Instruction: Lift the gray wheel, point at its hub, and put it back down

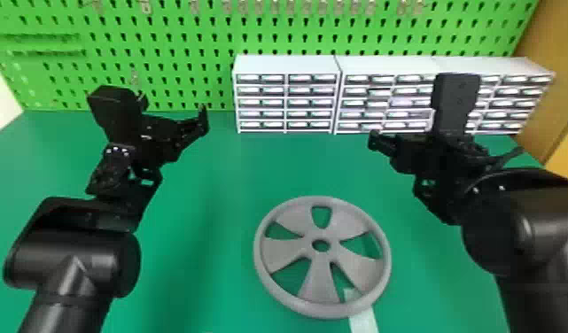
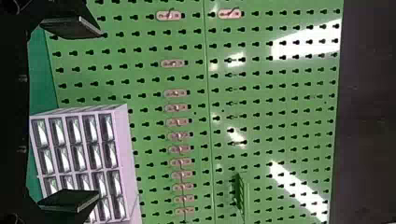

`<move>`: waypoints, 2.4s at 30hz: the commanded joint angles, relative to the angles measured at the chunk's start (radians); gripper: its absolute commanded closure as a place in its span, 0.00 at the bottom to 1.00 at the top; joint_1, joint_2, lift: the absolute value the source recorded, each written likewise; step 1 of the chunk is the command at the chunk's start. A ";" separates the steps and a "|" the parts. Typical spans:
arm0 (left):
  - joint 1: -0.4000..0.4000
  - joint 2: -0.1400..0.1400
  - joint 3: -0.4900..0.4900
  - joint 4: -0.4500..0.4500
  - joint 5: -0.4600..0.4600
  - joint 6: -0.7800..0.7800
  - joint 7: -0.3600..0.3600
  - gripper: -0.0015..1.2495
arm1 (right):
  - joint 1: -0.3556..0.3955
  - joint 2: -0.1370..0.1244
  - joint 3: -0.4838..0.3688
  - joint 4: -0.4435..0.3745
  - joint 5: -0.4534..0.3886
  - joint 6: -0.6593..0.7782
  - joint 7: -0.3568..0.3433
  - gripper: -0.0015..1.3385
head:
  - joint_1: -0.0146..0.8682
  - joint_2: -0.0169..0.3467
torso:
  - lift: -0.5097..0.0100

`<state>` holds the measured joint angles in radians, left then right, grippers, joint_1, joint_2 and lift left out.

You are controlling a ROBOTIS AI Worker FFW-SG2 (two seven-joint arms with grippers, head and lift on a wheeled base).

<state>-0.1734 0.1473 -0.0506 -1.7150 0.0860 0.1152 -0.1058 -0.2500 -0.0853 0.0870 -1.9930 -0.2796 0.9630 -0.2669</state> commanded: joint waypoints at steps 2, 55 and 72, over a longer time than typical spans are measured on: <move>-0.001 0.000 -0.002 0.000 0.000 0.003 0.000 0.06 | -0.034 -0.005 0.005 -0.001 -0.041 0.118 -0.035 0.20 | 0.80 0.18 | 0.81; -0.006 0.006 -0.008 0.002 -0.014 0.046 -0.006 0.06 | -0.212 0.007 0.014 0.514 -0.128 0.442 -0.086 0.16 | 0.80 0.18 | 0.81; -0.008 0.006 -0.009 0.002 -0.015 0.049 -0.006 0.06 | -0.207 0.001 0.000 0.542 -0.128 0.413 -0.086 0.35 | 0.80 0.18 | 0.81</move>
<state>-0.1804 0.1534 -0.0595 -1.7134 0.0717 0.1641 -0.1119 -0.4591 -0.0828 0.0890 -1.4528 -0.4063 1.3813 -0.3528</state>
